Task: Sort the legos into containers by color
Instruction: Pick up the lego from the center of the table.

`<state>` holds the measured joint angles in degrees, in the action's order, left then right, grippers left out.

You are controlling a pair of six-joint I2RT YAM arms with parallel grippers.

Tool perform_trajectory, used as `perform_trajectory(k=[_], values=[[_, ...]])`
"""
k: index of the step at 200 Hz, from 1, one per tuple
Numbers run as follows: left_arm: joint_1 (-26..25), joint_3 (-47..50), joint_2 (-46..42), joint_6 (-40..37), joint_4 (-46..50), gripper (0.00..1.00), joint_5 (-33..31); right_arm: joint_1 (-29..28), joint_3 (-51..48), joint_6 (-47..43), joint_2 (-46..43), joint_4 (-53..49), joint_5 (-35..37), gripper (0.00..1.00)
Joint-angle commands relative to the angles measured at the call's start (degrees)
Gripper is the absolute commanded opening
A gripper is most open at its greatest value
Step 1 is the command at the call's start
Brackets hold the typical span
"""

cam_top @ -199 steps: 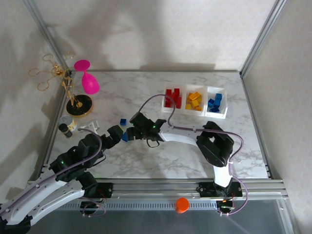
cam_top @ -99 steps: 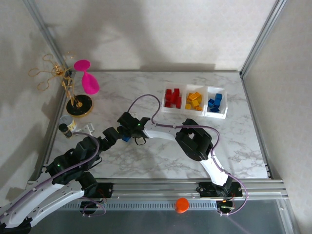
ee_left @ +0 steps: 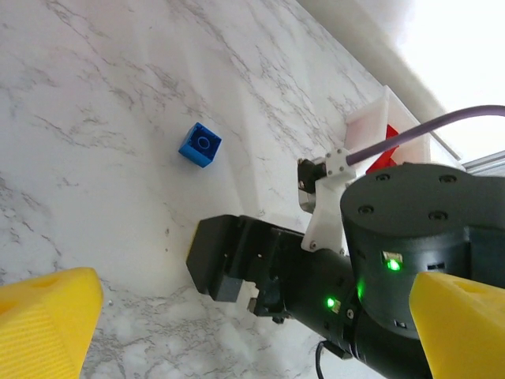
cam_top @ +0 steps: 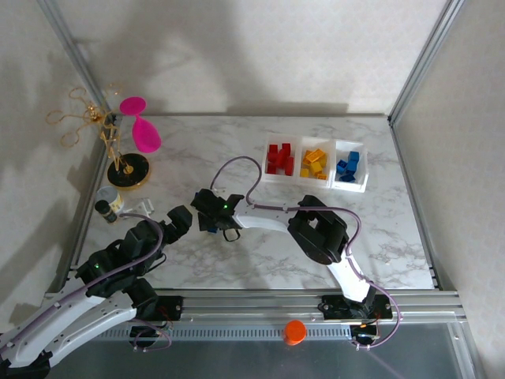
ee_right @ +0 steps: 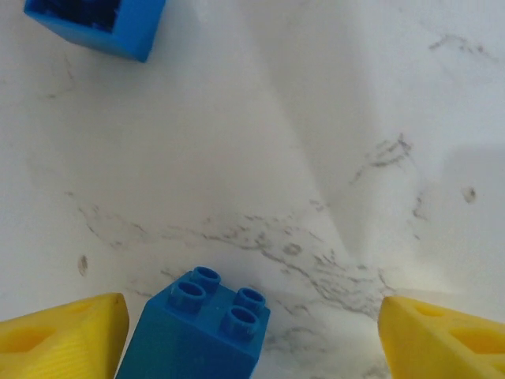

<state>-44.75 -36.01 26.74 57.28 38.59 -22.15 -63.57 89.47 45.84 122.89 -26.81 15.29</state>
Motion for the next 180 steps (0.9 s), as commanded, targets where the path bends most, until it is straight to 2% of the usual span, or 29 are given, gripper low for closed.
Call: perform_trajectory(k=[1,32,107,142,180], values=[[0.50,0.07,0.24,3.04,-0.13,1.00,-0.64,-0.59,-1.18,-0.46,-0.58,-4.14,1.03,0.75],[0.46,-0.64,0.66,2.75,0.36,1.00,-0.17,-1.07,1.20,-1.19,0.76,-4.00,0.20,0.60],[0.46,-0.38,0.27,2.70,-0.08,1.00,0.07,-1.30,-0.31,-1.28,-1.97,-2.51,-0.15,0.35],[0.46,0.14,2.12,1.16,-4.45,1.00,3.60,0.11,-4.96,-1.61,-8.46,-1.67,1.35,0.31],[0.46,0.42,6.94,-1.30,-10.60,1.00,7.57,6.61,-14.93,-2.15,-20.28,0.15,4.42,0.30]])
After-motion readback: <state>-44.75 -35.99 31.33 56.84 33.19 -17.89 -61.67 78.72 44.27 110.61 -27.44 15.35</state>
